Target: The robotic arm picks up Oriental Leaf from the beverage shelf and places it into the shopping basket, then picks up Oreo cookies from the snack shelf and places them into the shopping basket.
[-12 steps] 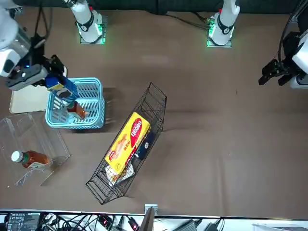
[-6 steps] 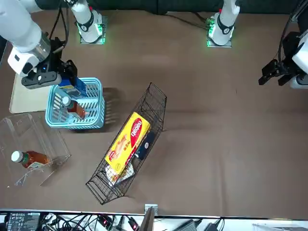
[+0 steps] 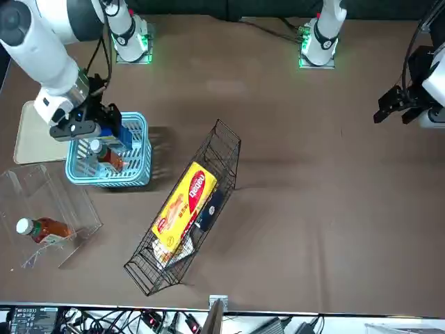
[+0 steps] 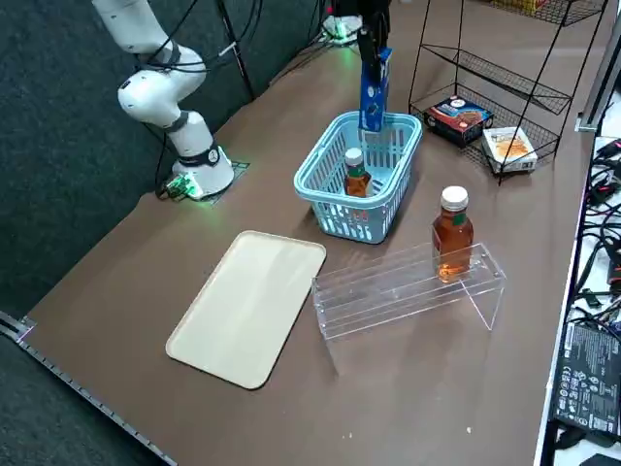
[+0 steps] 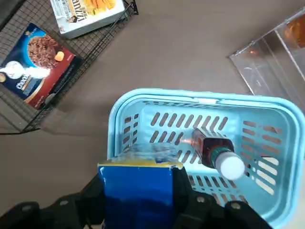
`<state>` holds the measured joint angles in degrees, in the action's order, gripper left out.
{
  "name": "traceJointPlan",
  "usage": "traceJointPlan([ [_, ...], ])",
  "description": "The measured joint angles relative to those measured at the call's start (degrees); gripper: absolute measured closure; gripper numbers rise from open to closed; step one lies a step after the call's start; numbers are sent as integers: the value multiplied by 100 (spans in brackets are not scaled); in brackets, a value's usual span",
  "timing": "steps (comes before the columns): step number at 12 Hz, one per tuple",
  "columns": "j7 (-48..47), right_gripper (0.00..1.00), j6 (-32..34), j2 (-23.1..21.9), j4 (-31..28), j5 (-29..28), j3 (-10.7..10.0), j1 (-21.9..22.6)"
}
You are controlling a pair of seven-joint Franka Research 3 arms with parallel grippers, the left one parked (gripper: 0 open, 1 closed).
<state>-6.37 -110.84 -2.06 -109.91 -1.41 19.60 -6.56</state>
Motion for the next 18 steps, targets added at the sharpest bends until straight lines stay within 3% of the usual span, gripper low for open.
traceJointPlan([
  [9,-12,39,-2425,32,-1882,4,-4,-8],
  [12,-12,39,-2894,212,-2138,4,-17,-16],
  [18,-12,39,-3171,640,-2180,4,-33,-34],
])
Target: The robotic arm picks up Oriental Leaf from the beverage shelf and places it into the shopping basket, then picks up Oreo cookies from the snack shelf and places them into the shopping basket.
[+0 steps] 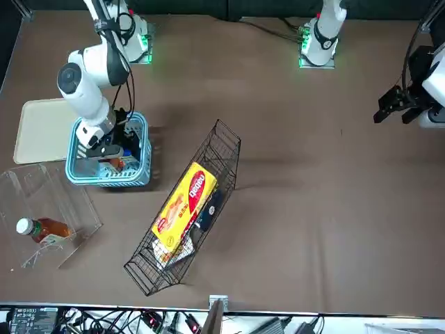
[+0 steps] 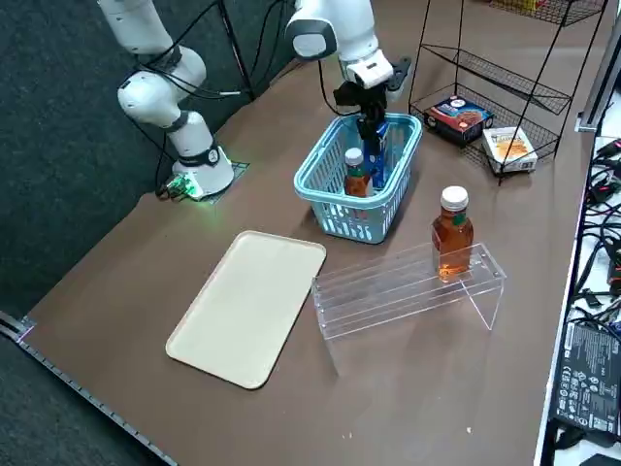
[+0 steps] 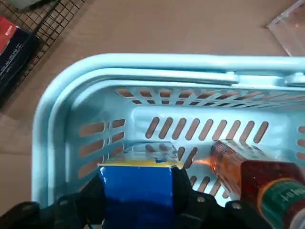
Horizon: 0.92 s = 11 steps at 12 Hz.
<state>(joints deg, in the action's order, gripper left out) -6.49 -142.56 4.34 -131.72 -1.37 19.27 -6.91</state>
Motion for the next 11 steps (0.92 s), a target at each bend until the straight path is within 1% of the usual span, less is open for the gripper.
traceJointPlan([
  [3,0,38,-33,65,0,0,-6,-17],
  [4,0,33,-33,65,1,0,-6,-27],
  [7,0,1,-33,64,29,0,-8,-51],
  [9,0,0,-33,61,80,0,-9,-52],
  [11,0,0,80,52,263,0,-14,-58],
])
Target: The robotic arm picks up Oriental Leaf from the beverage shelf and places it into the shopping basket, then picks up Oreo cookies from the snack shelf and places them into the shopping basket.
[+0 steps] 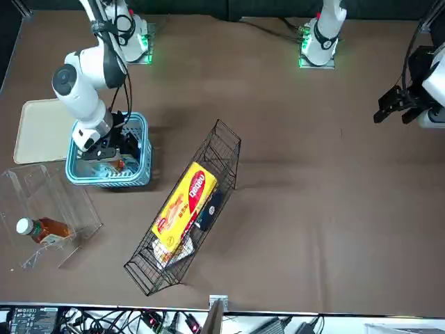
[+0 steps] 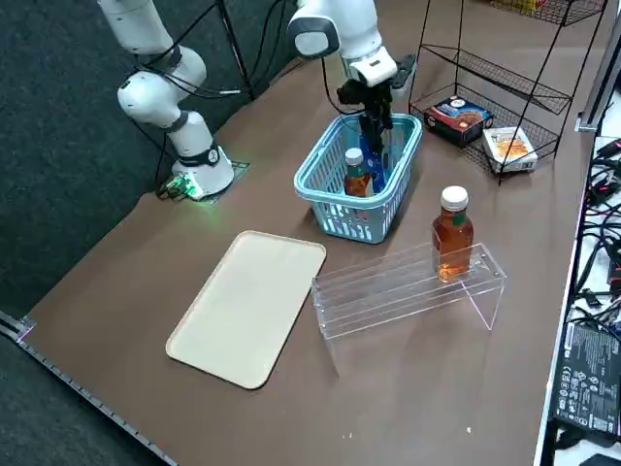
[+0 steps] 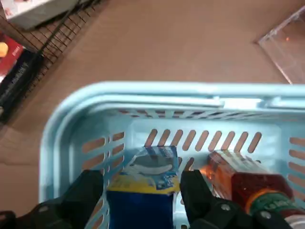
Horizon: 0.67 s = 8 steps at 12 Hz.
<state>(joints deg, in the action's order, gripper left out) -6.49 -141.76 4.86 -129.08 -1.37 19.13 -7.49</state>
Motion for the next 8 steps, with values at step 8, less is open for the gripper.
traceJointPlan([
  [8,0,0,2043,-38,1615,0,-13,-19],
])
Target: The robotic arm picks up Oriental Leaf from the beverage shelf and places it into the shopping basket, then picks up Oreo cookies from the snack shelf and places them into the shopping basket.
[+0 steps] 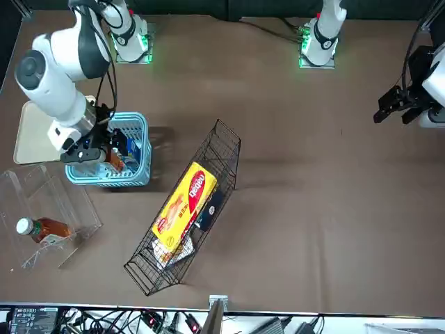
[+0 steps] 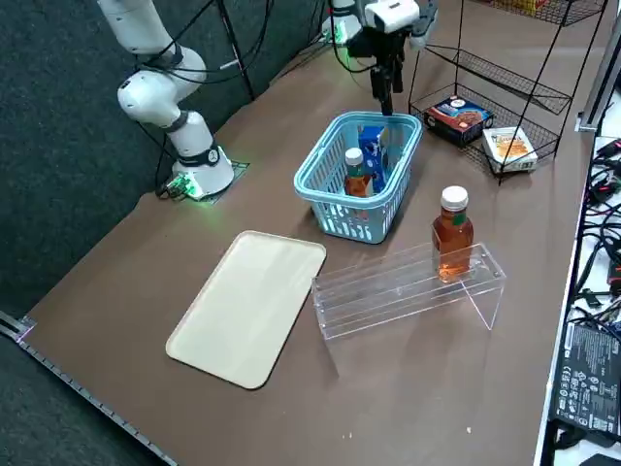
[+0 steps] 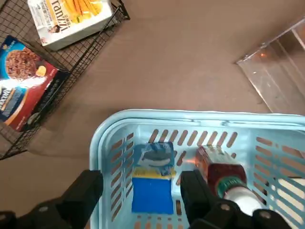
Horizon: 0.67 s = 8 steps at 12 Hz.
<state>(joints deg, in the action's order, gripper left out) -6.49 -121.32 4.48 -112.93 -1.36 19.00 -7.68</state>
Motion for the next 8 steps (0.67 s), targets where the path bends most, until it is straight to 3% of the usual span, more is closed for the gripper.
traceJointPlan([
  [8,10,0,1724,-150,1104,20,-43,-178],
])
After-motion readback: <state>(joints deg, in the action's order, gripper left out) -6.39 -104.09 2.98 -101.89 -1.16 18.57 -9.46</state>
